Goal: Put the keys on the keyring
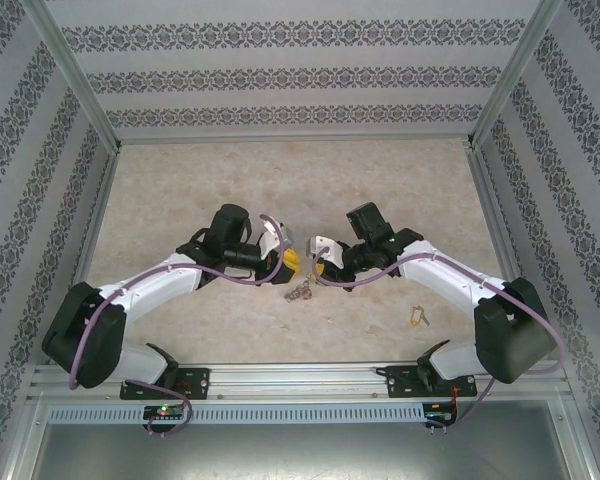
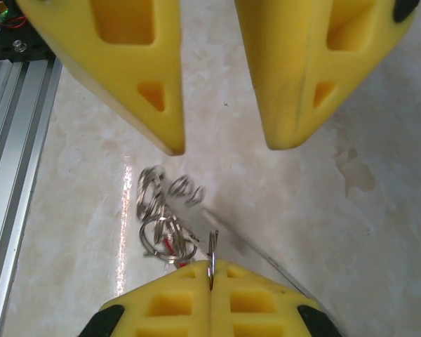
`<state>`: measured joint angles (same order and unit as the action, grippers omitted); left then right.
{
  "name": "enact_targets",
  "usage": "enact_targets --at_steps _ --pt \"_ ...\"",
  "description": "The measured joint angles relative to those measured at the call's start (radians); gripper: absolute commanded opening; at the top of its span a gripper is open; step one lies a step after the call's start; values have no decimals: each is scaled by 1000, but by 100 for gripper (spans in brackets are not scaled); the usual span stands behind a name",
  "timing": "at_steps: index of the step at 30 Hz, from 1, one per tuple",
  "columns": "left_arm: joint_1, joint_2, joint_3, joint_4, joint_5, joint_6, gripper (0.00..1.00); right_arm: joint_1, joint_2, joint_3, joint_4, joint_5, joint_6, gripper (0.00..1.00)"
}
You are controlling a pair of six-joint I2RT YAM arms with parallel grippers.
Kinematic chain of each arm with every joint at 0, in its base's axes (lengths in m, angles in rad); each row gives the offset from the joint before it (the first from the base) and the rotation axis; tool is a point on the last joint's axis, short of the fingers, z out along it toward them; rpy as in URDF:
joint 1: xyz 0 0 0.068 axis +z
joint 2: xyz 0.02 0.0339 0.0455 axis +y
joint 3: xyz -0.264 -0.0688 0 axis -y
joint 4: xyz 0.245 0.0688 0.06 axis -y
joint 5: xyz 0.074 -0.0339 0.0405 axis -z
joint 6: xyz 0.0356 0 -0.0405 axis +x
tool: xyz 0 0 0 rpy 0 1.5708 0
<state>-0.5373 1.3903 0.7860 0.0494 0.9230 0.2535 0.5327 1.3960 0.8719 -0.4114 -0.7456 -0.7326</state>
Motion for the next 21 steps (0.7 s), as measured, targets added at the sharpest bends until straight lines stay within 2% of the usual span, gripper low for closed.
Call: enact_targets --at_steps 15,18,21 --pt "-13 105 64 -69 49 115 24 -13 -6 -22 21 -5 3 0" --pt "-13 124 71 -75 61 127 19 -21 -15 -32 29 -4 6 0" --pt "-13 148 84 -75 72 133 20 -27 -40 -49 50 -4 19 0"
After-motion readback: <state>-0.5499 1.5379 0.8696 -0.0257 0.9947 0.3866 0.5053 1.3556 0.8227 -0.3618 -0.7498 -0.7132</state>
